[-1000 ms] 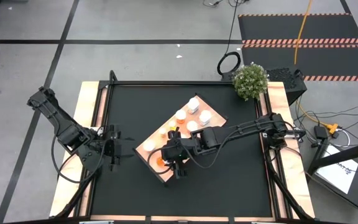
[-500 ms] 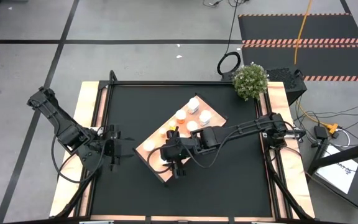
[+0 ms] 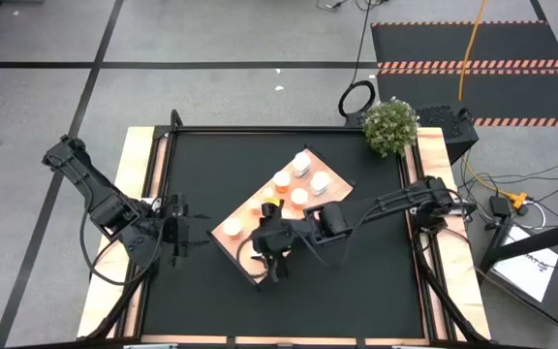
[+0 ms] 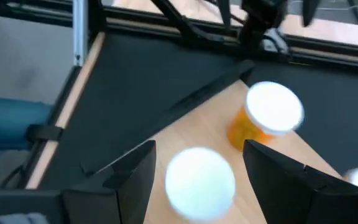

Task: Pick and place medicine bottles onto shelf by color
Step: Put the large orange pill bottle on the shelf

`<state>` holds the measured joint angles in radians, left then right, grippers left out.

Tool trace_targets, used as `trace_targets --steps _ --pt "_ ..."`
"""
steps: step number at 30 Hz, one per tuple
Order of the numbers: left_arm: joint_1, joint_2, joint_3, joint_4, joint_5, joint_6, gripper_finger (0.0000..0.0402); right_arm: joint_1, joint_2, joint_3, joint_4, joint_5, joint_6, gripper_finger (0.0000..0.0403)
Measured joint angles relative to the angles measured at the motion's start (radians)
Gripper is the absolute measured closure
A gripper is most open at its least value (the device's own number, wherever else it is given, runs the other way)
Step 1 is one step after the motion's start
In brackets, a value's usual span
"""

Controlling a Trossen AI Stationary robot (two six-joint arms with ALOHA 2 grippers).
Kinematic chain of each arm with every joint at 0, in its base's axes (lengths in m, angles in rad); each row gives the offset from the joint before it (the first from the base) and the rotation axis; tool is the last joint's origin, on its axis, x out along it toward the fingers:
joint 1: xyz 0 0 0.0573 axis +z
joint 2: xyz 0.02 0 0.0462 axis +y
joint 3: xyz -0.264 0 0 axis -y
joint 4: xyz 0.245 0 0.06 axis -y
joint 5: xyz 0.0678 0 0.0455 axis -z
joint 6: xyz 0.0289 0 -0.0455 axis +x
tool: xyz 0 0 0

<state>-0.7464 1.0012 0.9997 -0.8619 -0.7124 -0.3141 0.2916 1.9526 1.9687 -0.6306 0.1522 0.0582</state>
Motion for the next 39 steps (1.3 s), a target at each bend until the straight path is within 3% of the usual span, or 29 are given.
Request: trace_targets --steps 8,12,21,28,39 --pt "0.000 0.000 0.000 0.001 0.005 0.000 0.0121 0.117 -0.052 0.001 -0.133 0.265 0.111 0.0165" --pt "0.000 0.000 0.000 0.004 0.005 0.002 0.0121 0.168 -0.048 -0.024 -0.136 0.321 0.155 0.0176" --pt "0.000 0.000 0.000 0.018 0.005 0.001 0.0121 0.188 -0.048 -0.271 0.176 0.319 0.163 0.0255" --pt "0.000 0.000 0.000 0.056 0.005 0.020 0.0121 0.186 -0.048 -0.362 0.259 0.319 0.189 0.0315" --pt "0.000 0.000 0.000 0.056 0.005 0.024 0.0121 0.146 -0.048 -0.443 0.347 0.319 0.187 0.0348"
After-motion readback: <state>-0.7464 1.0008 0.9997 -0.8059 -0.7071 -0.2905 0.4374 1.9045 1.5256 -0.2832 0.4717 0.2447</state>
